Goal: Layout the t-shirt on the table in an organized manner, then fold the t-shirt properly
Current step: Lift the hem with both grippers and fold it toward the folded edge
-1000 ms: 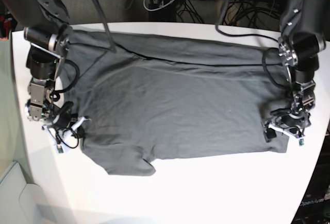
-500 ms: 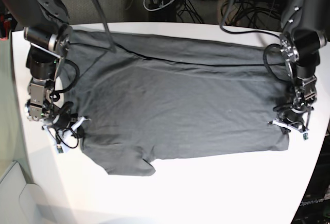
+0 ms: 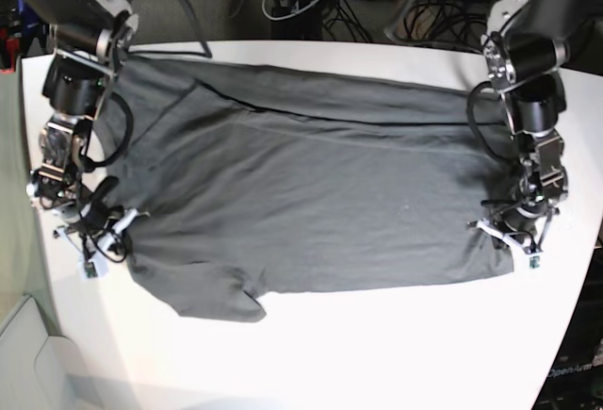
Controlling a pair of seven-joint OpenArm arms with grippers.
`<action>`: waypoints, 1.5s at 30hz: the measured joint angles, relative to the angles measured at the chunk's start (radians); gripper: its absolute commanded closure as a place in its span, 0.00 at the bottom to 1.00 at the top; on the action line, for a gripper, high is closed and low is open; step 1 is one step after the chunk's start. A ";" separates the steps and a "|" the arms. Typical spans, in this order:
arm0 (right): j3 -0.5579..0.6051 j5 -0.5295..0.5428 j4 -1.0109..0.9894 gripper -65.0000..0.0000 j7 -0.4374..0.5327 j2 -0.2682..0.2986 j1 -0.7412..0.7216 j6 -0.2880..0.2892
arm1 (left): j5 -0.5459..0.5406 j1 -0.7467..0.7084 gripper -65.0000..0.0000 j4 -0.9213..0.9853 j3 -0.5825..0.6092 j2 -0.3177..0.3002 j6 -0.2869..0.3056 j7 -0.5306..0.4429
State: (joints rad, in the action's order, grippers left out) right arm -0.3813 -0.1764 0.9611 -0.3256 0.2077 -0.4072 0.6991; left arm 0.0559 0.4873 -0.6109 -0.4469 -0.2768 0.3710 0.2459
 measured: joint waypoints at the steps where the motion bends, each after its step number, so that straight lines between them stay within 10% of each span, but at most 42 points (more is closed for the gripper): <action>1: 0.001 0.001 0.019 1.00 -0.003 -0.002 0.012 0.000 | 0.001 -0.011 1.00 -0.030 0.000 0.005 0.000 0.013; 45: 0.004 0.305 0.500 1.00 0.011 0.100 0.486 0.007 | -0.159 -0.270 1.00 -0.701 -0.096 0.009 0.016 0.455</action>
State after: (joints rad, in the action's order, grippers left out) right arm -0.3775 0.1284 1.4616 -0.3141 0.3077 0.0784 0.7063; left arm -0.1028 0.2176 -1.3117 -0.5426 -0.2680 0.3870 0.7013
